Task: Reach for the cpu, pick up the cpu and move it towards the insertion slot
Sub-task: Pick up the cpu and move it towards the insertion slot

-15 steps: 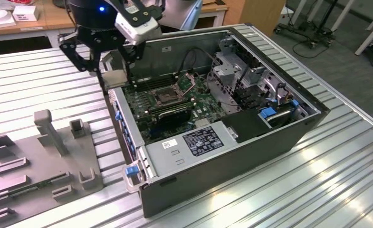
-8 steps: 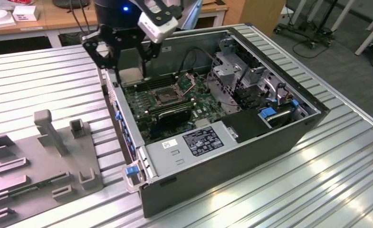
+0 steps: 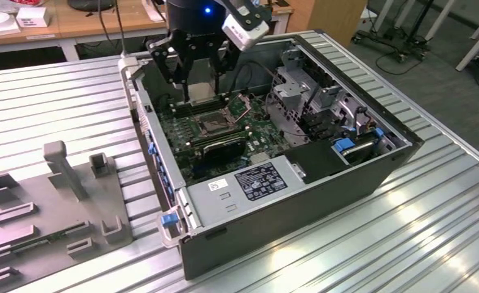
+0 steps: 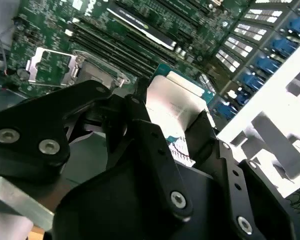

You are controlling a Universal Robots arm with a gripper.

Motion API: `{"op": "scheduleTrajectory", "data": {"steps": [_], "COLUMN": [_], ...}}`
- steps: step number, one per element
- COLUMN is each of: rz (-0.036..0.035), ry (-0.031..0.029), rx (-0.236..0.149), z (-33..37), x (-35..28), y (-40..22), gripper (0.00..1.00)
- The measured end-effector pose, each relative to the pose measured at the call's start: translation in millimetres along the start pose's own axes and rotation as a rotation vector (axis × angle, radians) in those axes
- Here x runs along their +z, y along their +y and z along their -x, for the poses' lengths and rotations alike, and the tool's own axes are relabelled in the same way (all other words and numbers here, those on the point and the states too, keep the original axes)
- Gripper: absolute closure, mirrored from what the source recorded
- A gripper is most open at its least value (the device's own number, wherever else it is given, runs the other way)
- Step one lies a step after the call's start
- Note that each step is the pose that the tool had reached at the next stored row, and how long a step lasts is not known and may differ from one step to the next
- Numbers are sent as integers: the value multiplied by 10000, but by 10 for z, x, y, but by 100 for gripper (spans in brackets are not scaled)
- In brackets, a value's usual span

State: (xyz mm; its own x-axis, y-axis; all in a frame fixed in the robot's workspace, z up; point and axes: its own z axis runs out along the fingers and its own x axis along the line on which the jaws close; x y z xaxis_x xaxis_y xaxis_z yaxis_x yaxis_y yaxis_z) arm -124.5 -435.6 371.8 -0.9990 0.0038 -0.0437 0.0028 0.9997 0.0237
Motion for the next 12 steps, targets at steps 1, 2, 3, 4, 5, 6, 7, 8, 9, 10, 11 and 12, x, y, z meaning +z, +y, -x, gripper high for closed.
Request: {"op": "scheduleTrajectory", "data": {"steps": [1,2,3,4,5,6,7,8,9,10,11,12], "rz": [0,0,0,0,0,1,0,0,0,0,0,0], "ry": [0,0,0,0,0,0,1,0,0,0,0,0], "rx": [0,0,0,0,1,0,0,-1,0,0,0,0], "z": [20,45,65,85,107,127,148,168,188,227,247,269], "x": [1,2,3,5,6,7,8,9,10,13,14,15], "y": [0,0,0,0,1,1,1,1,1,1,1,1], "gripper": [45,45,45,45,45,45,45,45,45,45,45,45]}}
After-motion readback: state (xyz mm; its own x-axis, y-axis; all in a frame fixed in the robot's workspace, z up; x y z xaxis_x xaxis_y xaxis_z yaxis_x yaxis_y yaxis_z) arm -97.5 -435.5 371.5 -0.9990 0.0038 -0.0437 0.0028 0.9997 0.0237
